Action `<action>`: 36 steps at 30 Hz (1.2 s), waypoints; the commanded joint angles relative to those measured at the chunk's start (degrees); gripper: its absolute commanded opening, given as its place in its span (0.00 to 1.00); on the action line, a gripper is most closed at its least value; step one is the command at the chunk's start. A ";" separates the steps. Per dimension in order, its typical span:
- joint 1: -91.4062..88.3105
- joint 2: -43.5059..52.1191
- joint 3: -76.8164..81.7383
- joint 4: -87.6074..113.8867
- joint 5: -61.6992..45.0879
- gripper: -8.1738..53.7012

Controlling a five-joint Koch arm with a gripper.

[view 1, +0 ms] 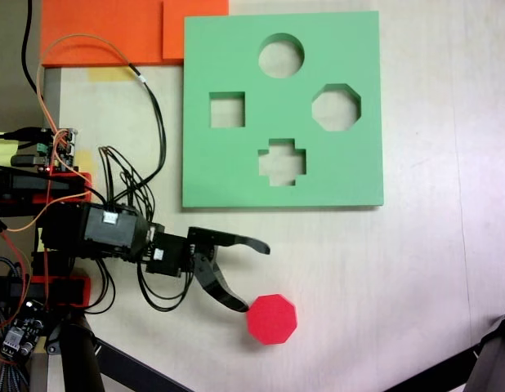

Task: Put the octagonal pillar block into the corresponding hole

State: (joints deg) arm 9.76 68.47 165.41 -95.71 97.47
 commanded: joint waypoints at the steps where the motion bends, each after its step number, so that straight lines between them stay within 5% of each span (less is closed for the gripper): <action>1: 1.23 -0.35 0.26 -9.49 0.97 0.92; 11: 5.45 -3.78 3.34 -10.02 0.88 0.98; 36: 12.04 -19.07 -21.88 -6.68 1.05 0.97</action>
State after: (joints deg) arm 20.92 48.69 144.23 -95.71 97.56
